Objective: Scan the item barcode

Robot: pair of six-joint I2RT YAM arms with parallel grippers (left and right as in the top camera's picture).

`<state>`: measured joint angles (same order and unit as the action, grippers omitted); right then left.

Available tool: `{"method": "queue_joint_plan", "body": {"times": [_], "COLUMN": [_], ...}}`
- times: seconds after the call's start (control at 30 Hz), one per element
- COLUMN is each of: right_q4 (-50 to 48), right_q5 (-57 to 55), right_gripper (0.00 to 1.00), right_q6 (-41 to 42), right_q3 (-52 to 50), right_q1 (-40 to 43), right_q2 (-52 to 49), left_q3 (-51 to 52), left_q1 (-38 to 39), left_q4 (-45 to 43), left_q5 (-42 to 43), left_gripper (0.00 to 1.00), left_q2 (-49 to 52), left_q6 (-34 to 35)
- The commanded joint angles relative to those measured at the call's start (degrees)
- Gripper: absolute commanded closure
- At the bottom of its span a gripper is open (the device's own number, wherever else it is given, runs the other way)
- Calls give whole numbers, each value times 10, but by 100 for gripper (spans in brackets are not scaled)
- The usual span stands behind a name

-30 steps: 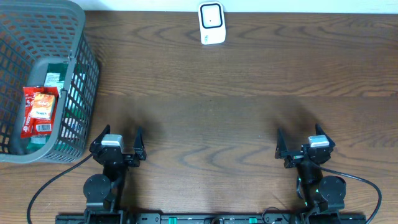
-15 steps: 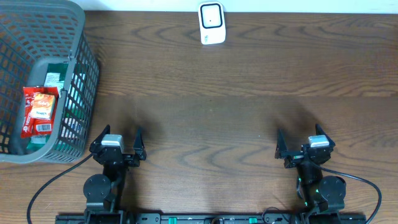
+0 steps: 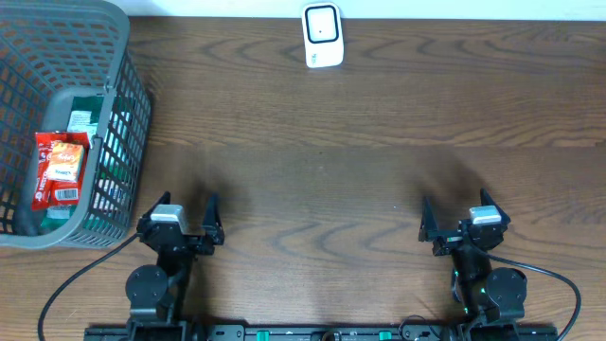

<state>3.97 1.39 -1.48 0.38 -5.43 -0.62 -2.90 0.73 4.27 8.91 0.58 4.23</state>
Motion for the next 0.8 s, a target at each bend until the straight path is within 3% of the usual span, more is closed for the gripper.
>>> {"method": "queue_joint_plan", "body": {"times": [0.0, 0.23, 0.33, 0.47, 0.63, 0.77], "right_q4": [2, 2, 2, 2, 2, 2], "right_q5": [2, 2, 2, 2, 2, 2], "right_gripper": [1, 1, 1, 1, 1, 1], "right_q6": [8, 8, 8, 8, 8, 8], "right_q3": [-1, -1, -1, -1, -1, -1], "right_q1": [-5, -5, -5, -5, -5, -5], "right_q2": [2, 2, 2, 2, 2, 2], "left_q3": [-99, -361, -555, -823, -1127, -1248], "left_q1": [-3, -3, -3, -3, -4, -34], "left_q4": [82, 282, 401, 565, 772, 855], "left_q5": [12, 12, 2, -83, -86, -85], "left_gripper": [14, 14, 14, 14, 14, 14], "left_q2": [-2, 84, 215, 421, 658, 776], "left_q6": [36, 36, 9, -21, -46, -51]}}
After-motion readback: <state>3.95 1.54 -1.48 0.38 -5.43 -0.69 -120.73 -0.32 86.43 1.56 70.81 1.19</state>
